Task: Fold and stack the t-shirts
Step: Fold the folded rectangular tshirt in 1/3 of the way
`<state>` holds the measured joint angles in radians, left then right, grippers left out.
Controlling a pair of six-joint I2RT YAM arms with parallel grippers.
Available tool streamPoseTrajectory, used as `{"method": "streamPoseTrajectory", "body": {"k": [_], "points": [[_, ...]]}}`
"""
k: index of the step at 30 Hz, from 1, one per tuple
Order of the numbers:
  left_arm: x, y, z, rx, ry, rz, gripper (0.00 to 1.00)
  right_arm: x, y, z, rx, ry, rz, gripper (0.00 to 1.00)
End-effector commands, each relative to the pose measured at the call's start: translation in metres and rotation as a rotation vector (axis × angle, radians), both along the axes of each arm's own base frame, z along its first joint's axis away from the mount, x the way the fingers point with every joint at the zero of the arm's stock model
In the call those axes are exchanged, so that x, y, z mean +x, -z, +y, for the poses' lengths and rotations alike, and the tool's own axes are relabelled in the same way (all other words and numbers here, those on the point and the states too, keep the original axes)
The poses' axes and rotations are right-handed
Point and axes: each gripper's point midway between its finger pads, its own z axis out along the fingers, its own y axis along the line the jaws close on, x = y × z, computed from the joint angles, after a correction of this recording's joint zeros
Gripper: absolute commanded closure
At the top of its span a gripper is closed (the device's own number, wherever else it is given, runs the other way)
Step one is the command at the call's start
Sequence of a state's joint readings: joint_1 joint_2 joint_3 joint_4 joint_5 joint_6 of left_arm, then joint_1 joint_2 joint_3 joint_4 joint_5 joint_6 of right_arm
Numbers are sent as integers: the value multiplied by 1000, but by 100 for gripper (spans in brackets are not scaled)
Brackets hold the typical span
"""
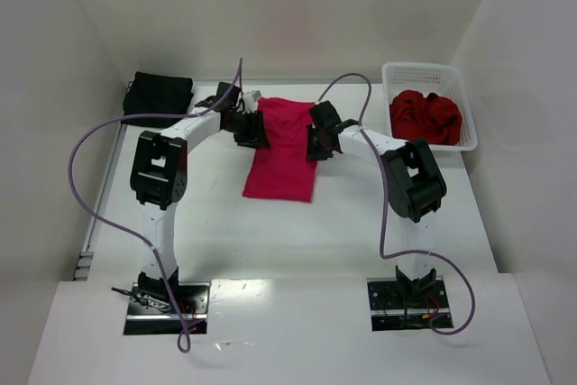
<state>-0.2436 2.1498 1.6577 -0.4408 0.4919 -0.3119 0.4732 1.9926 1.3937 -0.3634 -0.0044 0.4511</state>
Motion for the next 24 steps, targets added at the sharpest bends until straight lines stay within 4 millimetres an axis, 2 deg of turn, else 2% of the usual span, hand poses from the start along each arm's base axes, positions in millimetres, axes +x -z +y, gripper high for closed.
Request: {"method": "streamPoseTrajectory", "body": {"k": [1, 4, 7, 8, 13, 14, 16, 18, 19, 21, 24], "points": [[21, 0, -4, -9, 28, -68, 48, 25, -17, 16, 43, -14, -89, 76], [25, 6, 3, 38, 0, -58, 52, 27, -8, 15, 24, -14, -81, 76], [32, 21, 25, 160, -100, -53, 53, 33, -10, 6, -1, 15, -93, 76], [36, 29, 41, 245, -154, -64, 53, 33, -10, 6, -1, 15, -94, 76], [45, 28, 72, 374, -246, -86, 53, 37, -10, -2, -1, 21, -93, 76], [48, 21, 73, 370, -268, -99, 52, 37, -10, -2, -1, 21, -93, 76], [55, 15, 87, 365, -301, -112, 52, 37, -10, -2, -1, 21, -93, 76], [56, 8, 85, 352, -300, -123, 51, 35, -11, -3, -1, 21, -93, 76], [57, -5, 85, 322, -288, -142, 51, 35, -11, -3, -1, 21, -93, 76], [52, -15, 78, 289, -235, -160, 49, 35, -17, -3, 4, 21, -104, 76], [36, -30, 45, 130, -66, -176, 46, 40, -34, 1, 29, 15, -135, 76]]}}
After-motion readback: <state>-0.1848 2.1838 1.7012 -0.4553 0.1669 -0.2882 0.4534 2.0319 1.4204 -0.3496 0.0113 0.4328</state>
